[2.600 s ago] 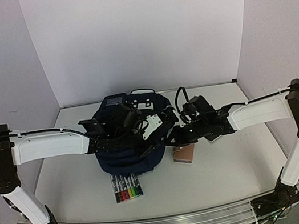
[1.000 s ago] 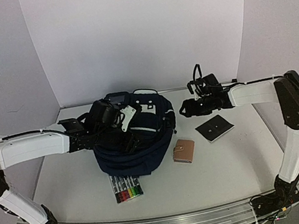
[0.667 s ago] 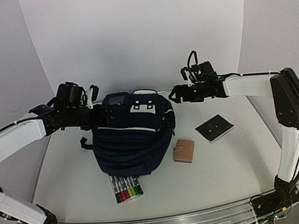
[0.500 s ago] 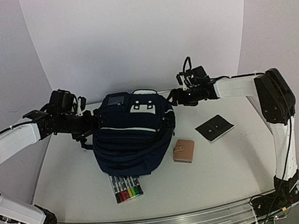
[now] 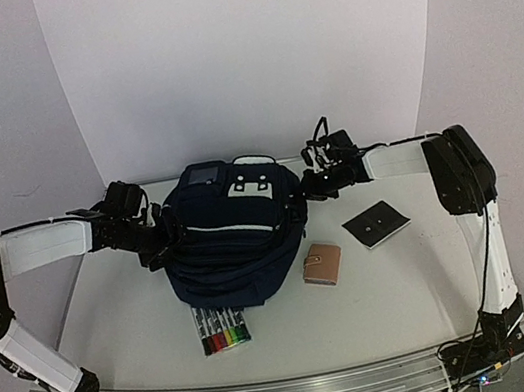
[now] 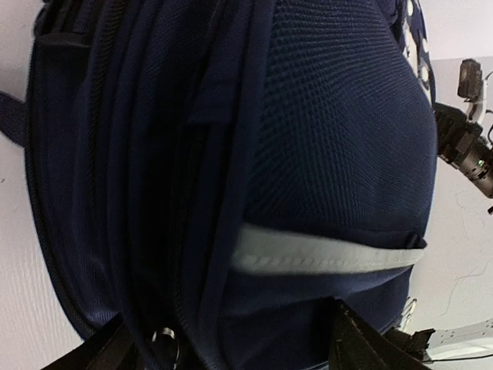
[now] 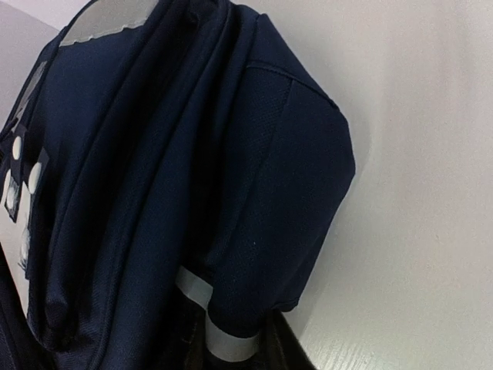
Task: Pack the student bag
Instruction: Adjust the student bag at the center of the board.
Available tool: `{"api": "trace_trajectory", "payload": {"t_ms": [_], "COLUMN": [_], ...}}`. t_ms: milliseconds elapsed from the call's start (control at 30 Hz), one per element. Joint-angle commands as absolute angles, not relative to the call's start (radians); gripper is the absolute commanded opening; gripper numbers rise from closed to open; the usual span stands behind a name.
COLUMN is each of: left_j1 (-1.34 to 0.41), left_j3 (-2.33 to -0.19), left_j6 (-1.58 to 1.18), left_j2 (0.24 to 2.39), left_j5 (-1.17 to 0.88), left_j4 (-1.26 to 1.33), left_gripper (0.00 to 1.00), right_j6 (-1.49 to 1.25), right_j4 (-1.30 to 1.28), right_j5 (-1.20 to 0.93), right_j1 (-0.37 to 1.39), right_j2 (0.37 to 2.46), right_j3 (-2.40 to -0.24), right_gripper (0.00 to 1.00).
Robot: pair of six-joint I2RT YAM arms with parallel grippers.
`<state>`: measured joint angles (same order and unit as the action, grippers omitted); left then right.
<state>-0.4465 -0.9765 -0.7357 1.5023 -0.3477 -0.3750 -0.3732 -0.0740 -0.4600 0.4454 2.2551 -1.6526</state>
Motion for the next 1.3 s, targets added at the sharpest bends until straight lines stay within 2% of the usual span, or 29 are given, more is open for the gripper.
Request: {"api": "trace_trajectory", "payload": {"t_ms": [0,167,200,333,433,467,600,633,733,867,967,1167,1267], "left_j1": [-0.411,-0.361,-0.352,-0.327,-0.325,-0.325,-0.325,-0.324,-0.324,-0.324,-0.325,-0.325,-0.325], "left_j3": [-1.045,-1.219,-1.256,-1.417,-1.515,-1.531,-1.533,-1.522,-1.446,-1.318,-1.238,-1.116,-1.088], "left_j6": [-0.747,-0.743,-0.743,-0.704,-0.634,-0.609,-0.501,-0.47,-0.416,-0.432,-0.49,-0.609,-0.634], "left_j2": [1.626,1.804,1.832,1.956,2.021,2.024,1.988,1.967,1.872,1.742,1.687,1.647,1.654], "left_j5": [-0.42,-0.48,-0.495,-0.525,-0.514,-0.497,-0.389,-0.345,-0.241,-0.188,-0.239,-0.357,-0.372], "left_j4": [-0.114,0.037,0.057,0.116,0.091,0.068,-0.055,-0.084,-0.163,-0.222,-0.237,-0.201,-0.198], "left_gripper": [0.68,0.49,0.47,0.46,0.55,0.6,0.78,0.81,0.89,0.94,0.96,0.96,0.94], "right_j6": [-0.362,-0.385,-0.389,-0.42,-0.451,-0.455,-0.449,-0.44,-0.403,-0.334,-0.301,-0.251,-0.229], "right_j4": [-0.047,0.043,0.047,0.045,0.045,0.044,0.022,0.008,-0.043,-0.108,-0.123,-0.133,-0.14], "right_j5": [-0.561,-0.599,-0.584,-0.501,-0.456,-0.442,-0.389,-0.385,-0.386,-0.397,-0.43,-0.474,-0.476], "right_j1": [0.443,0.445,0.445,0.451,0.457,0.457,0.458,0.458,0.468,0.511,0.537,0.548,0.547], "right_j2": [2.243,2.094,2.063,1.926,1.86,1.843,1.764,1.743,1.68,1.653,1.69,1.814,1.863], "right_j3": [-1.683,-1.54,-1.507,-1.343,-1.214,-1.185,-1.112,-1.108,-1.126,-1.178,-1.201,-1.273,-1.313], "right_gripper": [0.01,0.0,0.0,0.0,0.0,0.05,0.43,0.49,0.6,0.7,0.69,0.56,0.53]}}
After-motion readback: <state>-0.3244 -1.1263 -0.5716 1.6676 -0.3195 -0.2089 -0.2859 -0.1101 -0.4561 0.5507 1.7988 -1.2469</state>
